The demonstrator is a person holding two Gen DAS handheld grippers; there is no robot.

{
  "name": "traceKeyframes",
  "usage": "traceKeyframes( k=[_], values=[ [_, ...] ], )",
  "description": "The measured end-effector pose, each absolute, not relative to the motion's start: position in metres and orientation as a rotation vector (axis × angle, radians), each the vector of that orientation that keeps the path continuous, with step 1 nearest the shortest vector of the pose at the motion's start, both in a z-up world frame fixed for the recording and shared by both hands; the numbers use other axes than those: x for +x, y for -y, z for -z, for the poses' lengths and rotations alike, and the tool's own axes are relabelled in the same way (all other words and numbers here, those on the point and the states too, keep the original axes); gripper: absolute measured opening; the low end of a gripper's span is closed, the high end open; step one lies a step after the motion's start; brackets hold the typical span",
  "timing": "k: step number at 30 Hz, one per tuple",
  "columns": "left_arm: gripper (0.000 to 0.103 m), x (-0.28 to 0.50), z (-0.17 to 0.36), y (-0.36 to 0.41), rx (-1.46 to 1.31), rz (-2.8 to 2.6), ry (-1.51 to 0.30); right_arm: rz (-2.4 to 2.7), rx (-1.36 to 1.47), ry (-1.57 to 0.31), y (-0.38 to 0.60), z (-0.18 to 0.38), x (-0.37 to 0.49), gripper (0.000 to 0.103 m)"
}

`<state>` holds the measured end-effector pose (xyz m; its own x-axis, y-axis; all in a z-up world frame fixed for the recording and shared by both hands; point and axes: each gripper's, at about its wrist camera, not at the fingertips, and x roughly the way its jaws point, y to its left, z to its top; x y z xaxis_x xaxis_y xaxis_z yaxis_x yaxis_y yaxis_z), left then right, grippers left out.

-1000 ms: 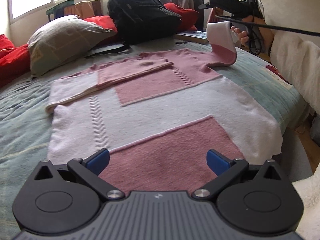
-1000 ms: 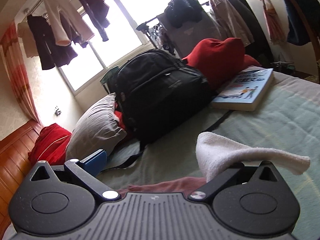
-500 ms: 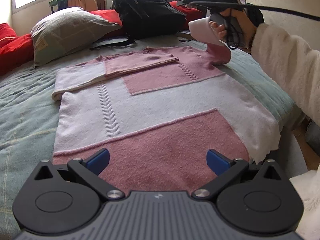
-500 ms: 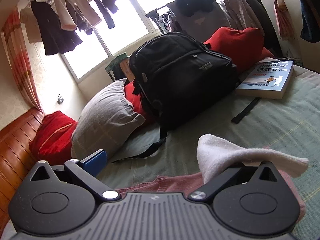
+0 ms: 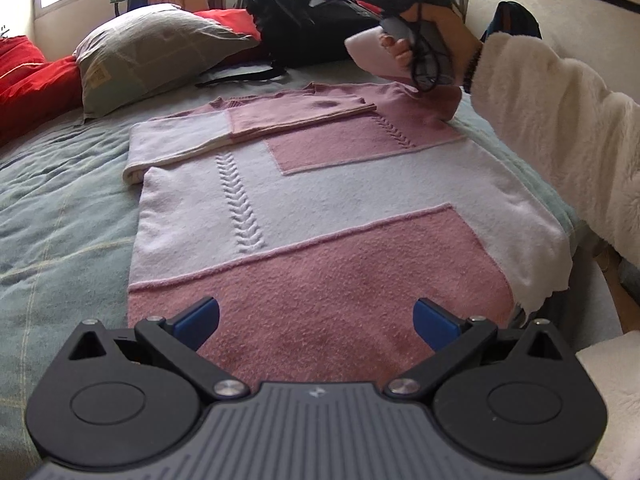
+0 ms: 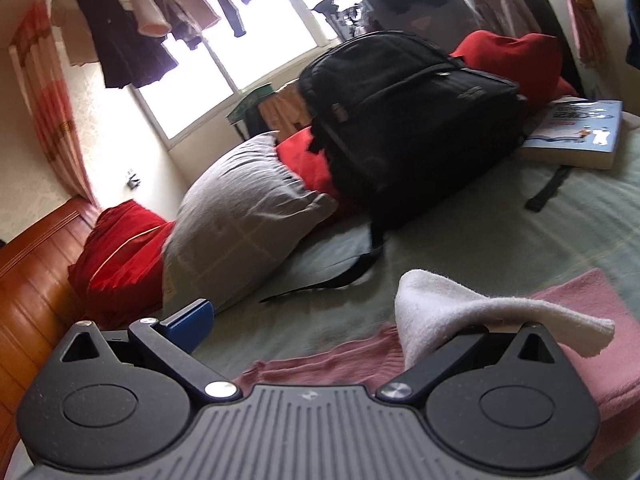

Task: Fold clothes
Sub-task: 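Lift the held white sleeve off the bedspread with the right gripper, then carry the sleeve across the sweater chest and open the right gripper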

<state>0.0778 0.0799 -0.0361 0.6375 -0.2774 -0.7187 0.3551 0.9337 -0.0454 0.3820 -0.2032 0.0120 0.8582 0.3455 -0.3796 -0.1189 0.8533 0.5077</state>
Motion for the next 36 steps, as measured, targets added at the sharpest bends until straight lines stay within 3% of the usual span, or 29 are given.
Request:
traceKeyframes(
  k=[14,26,36],
  values=[
    [0.102,0.073,0.037,-0.089,0.097,0.335,-0.810,-0.366,0.385,-0.537,0.130,-0.007,0.385,0.103],
    [0.102,0.073,0.037,-0.093,0.069,0.337,-0.796,-0.429,0.393,-0.686,0.123,0.050,0.384,0.103],
    [0.102,0.070,0.032,-0.087,0.089,0.353,-0.783,-0.444,0.653,-0.721,0.176,0.062,0.376,0.103]
  ],
)
